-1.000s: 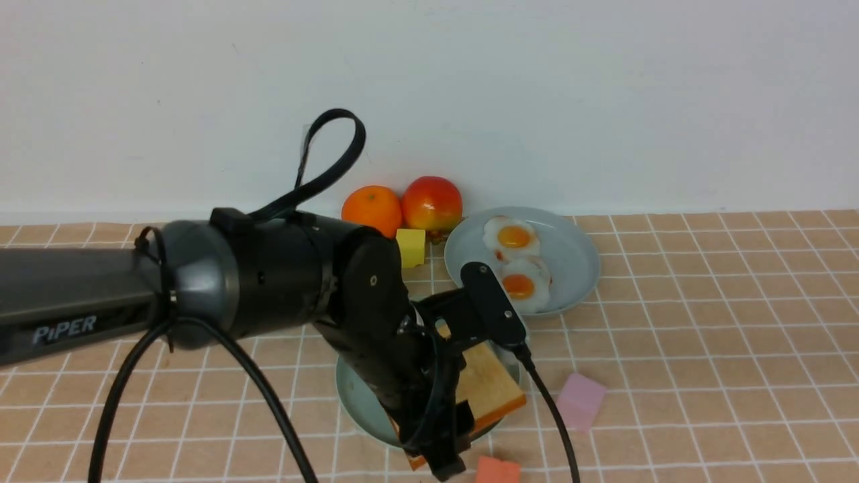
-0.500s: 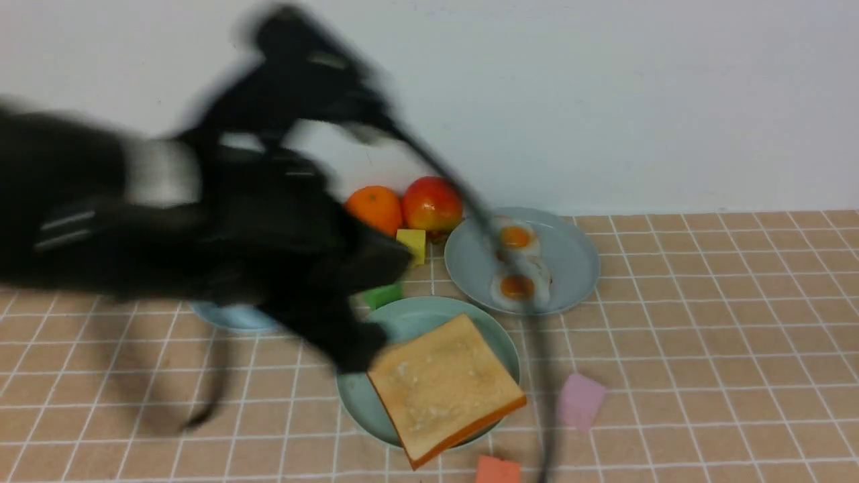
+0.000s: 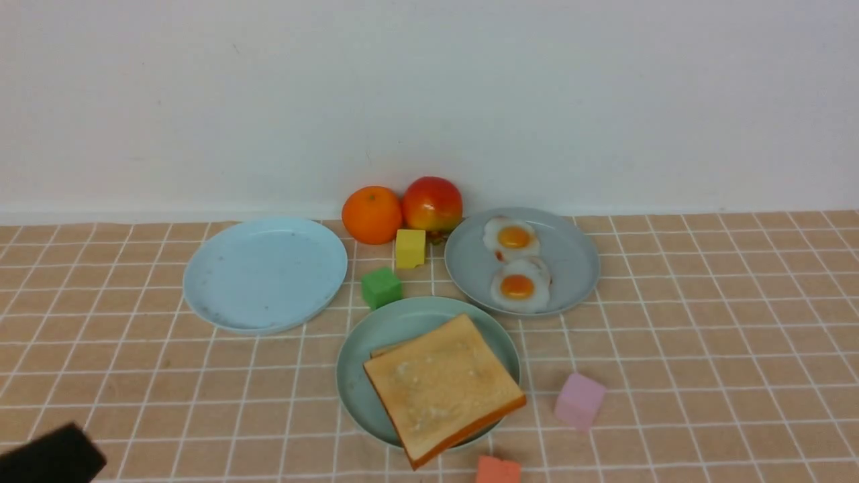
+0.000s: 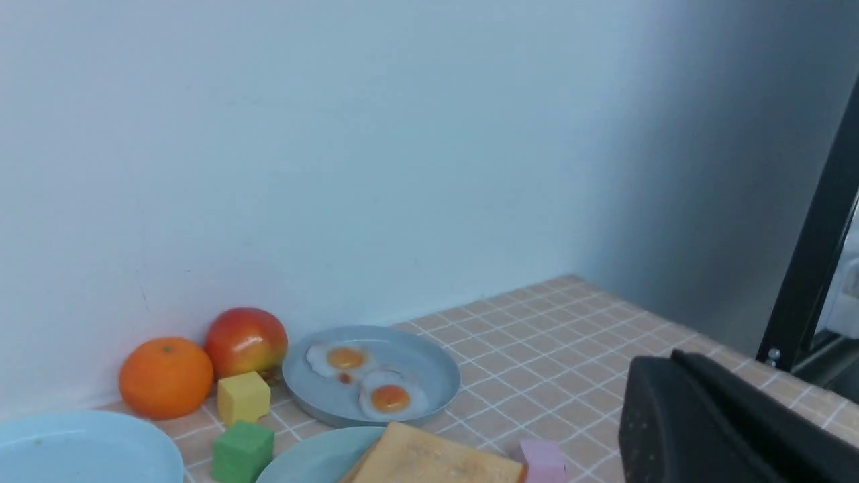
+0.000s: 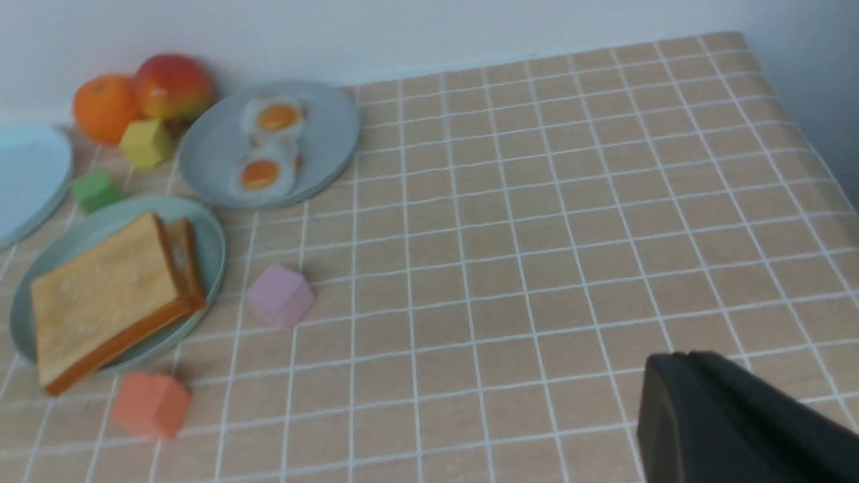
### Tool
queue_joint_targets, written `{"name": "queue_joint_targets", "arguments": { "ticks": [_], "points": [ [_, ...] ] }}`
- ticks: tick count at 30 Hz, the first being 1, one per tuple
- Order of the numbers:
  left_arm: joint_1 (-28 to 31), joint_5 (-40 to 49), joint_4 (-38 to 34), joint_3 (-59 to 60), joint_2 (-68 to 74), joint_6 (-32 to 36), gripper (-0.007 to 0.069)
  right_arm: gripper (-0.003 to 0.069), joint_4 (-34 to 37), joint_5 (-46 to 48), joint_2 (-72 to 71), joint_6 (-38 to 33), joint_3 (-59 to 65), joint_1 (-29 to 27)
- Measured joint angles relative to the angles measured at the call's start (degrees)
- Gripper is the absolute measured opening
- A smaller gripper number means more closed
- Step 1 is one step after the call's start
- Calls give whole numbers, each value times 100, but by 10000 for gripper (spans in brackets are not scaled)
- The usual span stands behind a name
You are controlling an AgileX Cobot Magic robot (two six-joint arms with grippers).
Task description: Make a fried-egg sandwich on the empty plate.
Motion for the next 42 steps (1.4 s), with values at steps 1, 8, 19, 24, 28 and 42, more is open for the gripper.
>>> {"name": "queue_joint_targets", "arguments": {
  "ticks": [1,8,19,24,28,42],
  "points": [
    [0,-1,0,89,-109,0,-13,-2,-34,-207,-82,125,207,0],
    [0,69,-5,258,-276,0,-13,2,-51,-3001,-156,668,1993,0],
    [0,108,-5,258,-276,0,-13,15,-184,-5913,-140,703,4436,0],
    [0,114,-5,258,-276,0,-13,20,-185,-5705,-140,703,4966,0],
    [0,122,-5,262,-276,0,-13,18,-248,-5143,-333,703,4977,0],
    [0,155,-11,280,-276,0,-13,-14,-266,-4751,-962,570,4928,-227]
  ]
}}
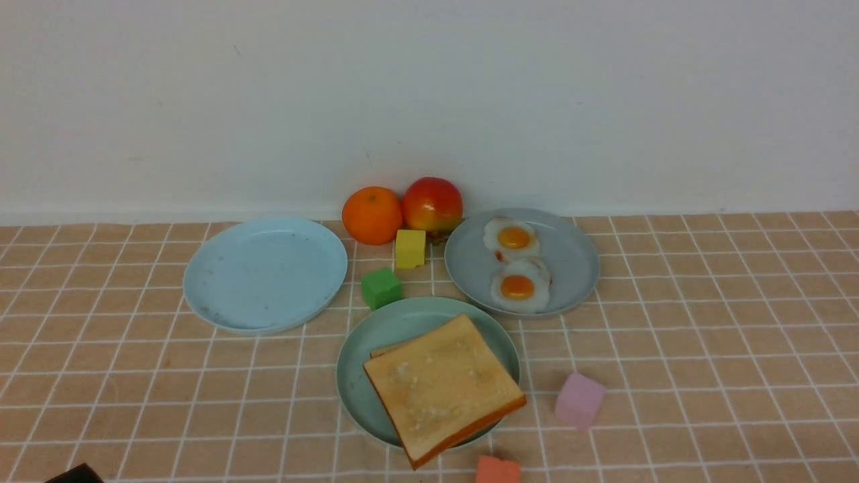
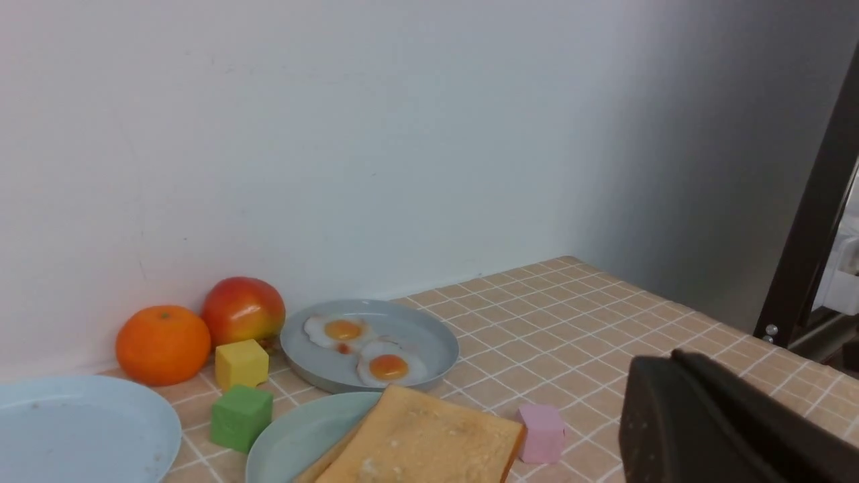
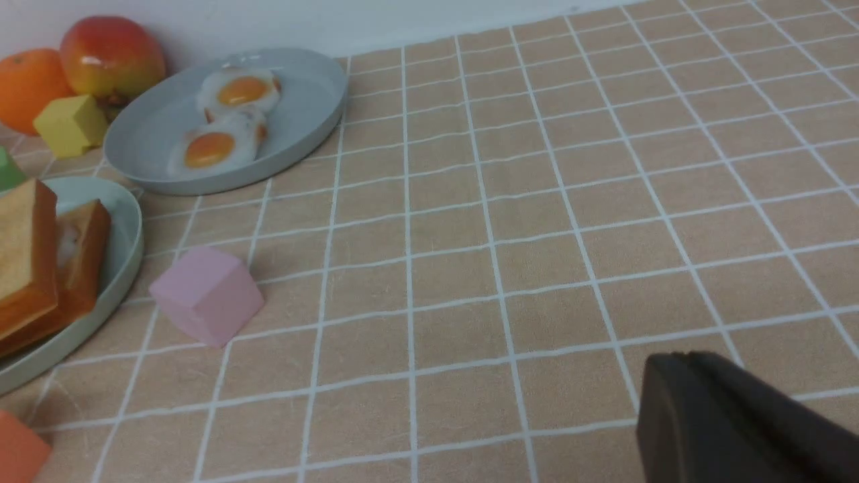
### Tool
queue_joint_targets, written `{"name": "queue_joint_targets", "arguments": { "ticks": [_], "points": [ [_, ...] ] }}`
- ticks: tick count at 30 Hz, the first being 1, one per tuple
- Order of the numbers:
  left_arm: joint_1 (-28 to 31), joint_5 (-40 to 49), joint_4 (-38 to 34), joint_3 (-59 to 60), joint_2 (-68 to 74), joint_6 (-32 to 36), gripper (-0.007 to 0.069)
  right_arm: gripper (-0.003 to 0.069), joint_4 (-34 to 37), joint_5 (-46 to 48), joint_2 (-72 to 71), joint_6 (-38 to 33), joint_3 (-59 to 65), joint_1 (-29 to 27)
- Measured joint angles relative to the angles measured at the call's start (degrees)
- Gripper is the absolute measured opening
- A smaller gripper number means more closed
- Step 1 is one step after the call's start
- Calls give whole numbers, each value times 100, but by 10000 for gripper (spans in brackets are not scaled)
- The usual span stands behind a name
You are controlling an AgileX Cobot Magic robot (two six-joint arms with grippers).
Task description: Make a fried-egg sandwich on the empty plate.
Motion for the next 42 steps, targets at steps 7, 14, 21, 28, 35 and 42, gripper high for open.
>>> {"name": "queue_joint_targets", "arguments": {
  "ticks": [7,14,21,28,35,42],
  "points": [
    [0,0,0,0,0,0,-11,-14,25,11,0,-12,-4,0],
    [0,0,0,0,0,0,-11,-14,21,-5,0,-116,-4,-22],
    [0,0,0,0,0,0,-9,-14,30,-5,-4,-484,-4,-286],
    [0,0,0,0,0,0,-3,-14,69,-5,-4,-751,-4,-291],
    [0,0,0,0,0,0,1,-14,277,-5,-4,-768,-4,-291],
    [0,0,0,0,0,0,3,-14,315,-6,-4,-796,-4,-286]
  ]
}}
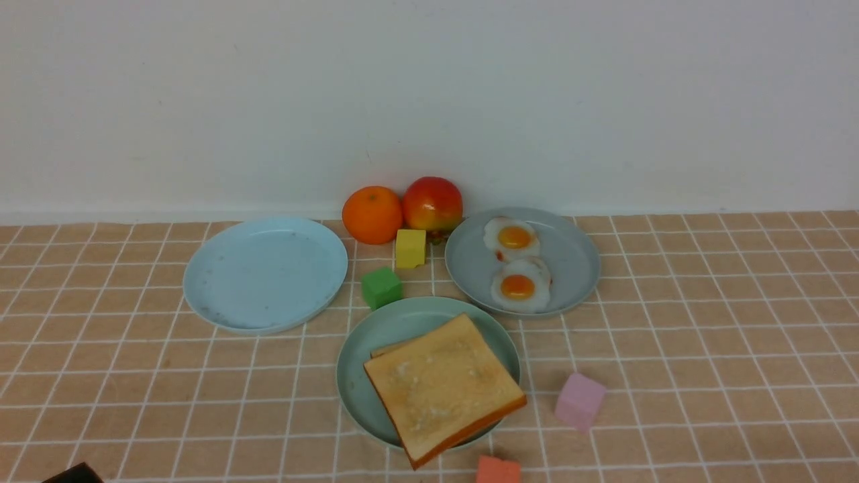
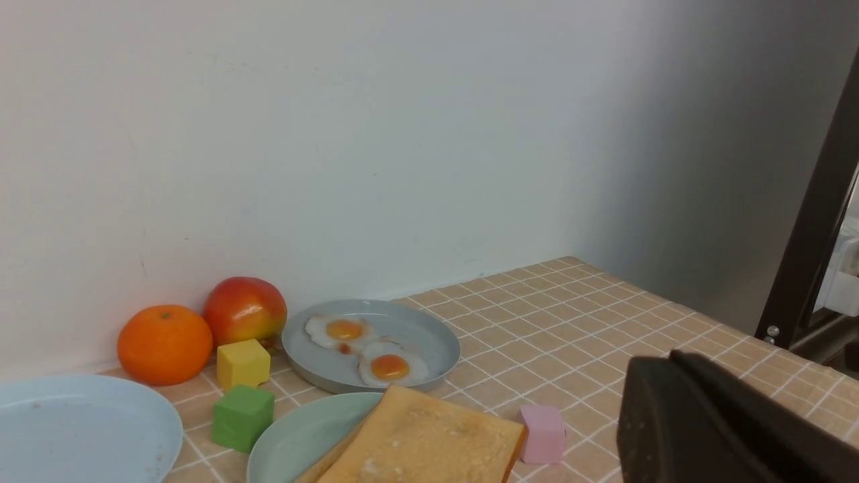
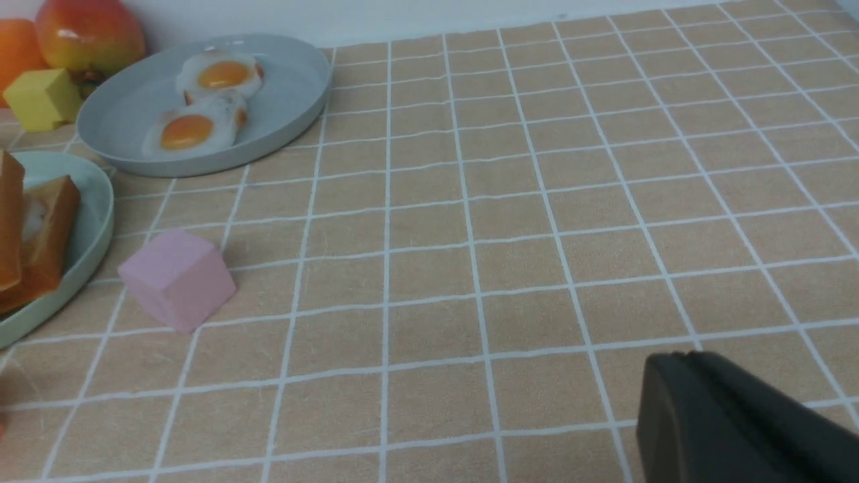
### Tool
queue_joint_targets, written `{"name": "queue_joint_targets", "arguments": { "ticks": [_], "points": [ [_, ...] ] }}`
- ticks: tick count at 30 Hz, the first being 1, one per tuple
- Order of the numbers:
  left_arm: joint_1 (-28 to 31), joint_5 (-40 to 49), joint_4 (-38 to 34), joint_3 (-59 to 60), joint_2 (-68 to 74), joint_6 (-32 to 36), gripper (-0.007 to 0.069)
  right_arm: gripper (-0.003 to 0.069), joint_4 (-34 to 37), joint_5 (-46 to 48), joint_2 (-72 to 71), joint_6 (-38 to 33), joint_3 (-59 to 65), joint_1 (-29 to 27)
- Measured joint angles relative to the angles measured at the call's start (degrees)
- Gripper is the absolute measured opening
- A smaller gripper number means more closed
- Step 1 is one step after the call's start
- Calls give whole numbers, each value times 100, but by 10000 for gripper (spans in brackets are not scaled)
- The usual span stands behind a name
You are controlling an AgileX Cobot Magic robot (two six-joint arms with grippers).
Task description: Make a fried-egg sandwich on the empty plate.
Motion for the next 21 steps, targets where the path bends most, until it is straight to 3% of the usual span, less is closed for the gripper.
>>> {"name": "queue_joint_targets", "arguments": {
  "ticks": [4,9,21],
  "points": [
    [0,0,0,0,0,0,3,-14,133,0,0,-348,0,0],
    [0,0,0,0,0,0,4,-14,823,0,0,-1243,0,0],
    [0,0,0,0,0,0,4,-9,1105,0,0,-1473,0,0]
  ]
}}
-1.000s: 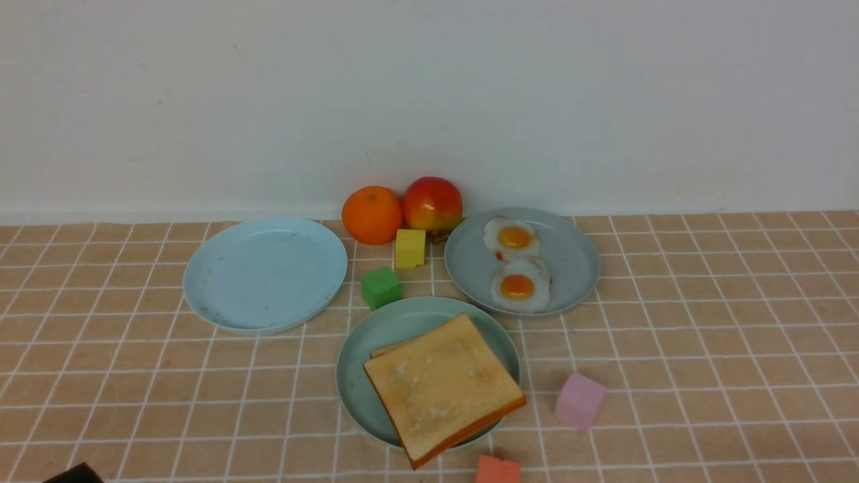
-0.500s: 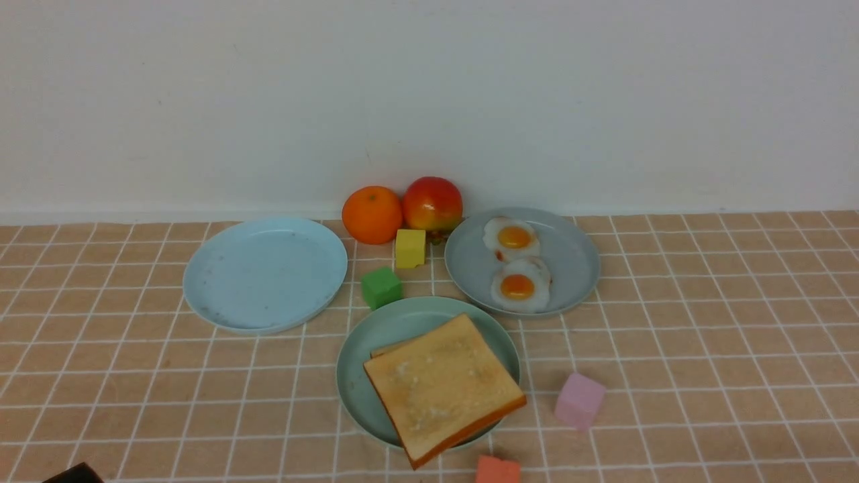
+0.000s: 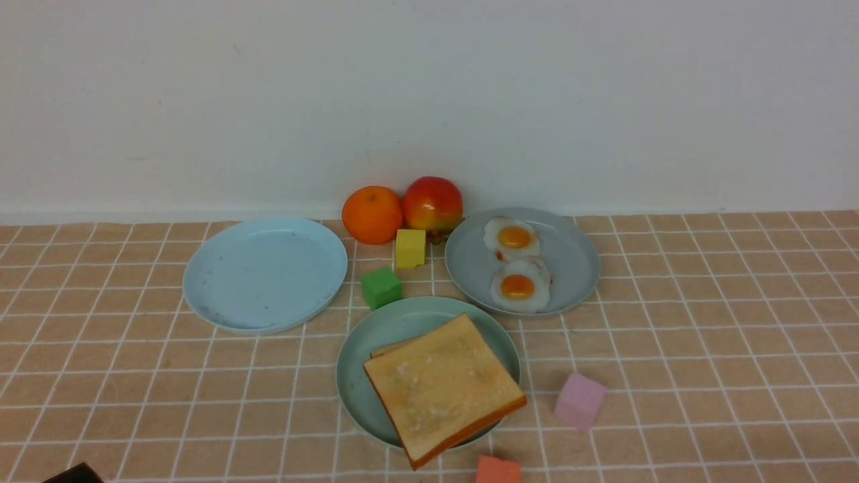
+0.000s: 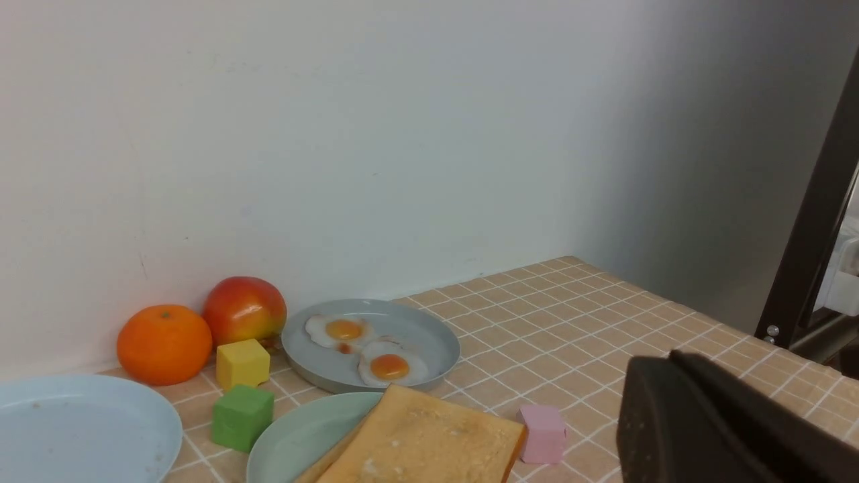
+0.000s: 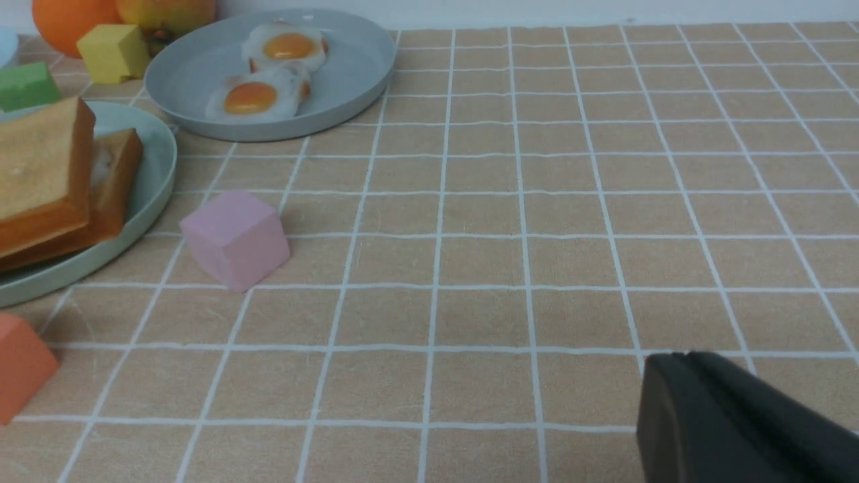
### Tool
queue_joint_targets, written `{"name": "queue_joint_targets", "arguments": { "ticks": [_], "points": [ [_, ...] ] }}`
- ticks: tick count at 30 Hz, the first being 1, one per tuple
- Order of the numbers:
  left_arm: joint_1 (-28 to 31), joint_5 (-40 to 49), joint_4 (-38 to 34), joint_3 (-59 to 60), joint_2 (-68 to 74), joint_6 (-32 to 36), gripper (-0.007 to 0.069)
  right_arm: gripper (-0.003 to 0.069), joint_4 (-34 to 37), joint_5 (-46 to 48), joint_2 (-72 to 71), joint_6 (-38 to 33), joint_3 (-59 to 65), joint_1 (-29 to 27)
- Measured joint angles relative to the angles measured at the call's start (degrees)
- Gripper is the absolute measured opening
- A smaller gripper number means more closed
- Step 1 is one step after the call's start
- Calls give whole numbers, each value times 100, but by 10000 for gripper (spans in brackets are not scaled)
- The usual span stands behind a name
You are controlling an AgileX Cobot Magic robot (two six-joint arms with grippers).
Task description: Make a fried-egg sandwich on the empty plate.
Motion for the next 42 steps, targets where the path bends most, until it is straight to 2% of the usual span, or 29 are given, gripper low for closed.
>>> {"name": "queue_joint_targets", "arguments": {
  "ticks": [17,19,21,25,29,34,37,42],
  "points": [
    [80,-179,97,87,0,-5,18,1,13,0,0,-2,0,0],
    [470,-408,256,247,0,-151,13,4,13,0,0,-2,0,0],
    [1226,-563,494,402,0,-530,-13,5,13,0,0,-2,0,0],
    [2556,-506,1166,680,0,-1508,-13,8,19,0,0,-2,0,0],
    [3280,-62,1797,885,0,-2532,-13,12,19,0,0,-2,0,0],
    [3546,1063,2116,911,0,-3251,-13,13,19,0,0,-6,0,0],
    [3587,1589,2130,930,-63,-3305,-13,14,19,0,0,-6,0,0],
    [3638,1691,2135,930,-97,-3231,-13,18,19,5,0,-12,0,0]
  ]
}}
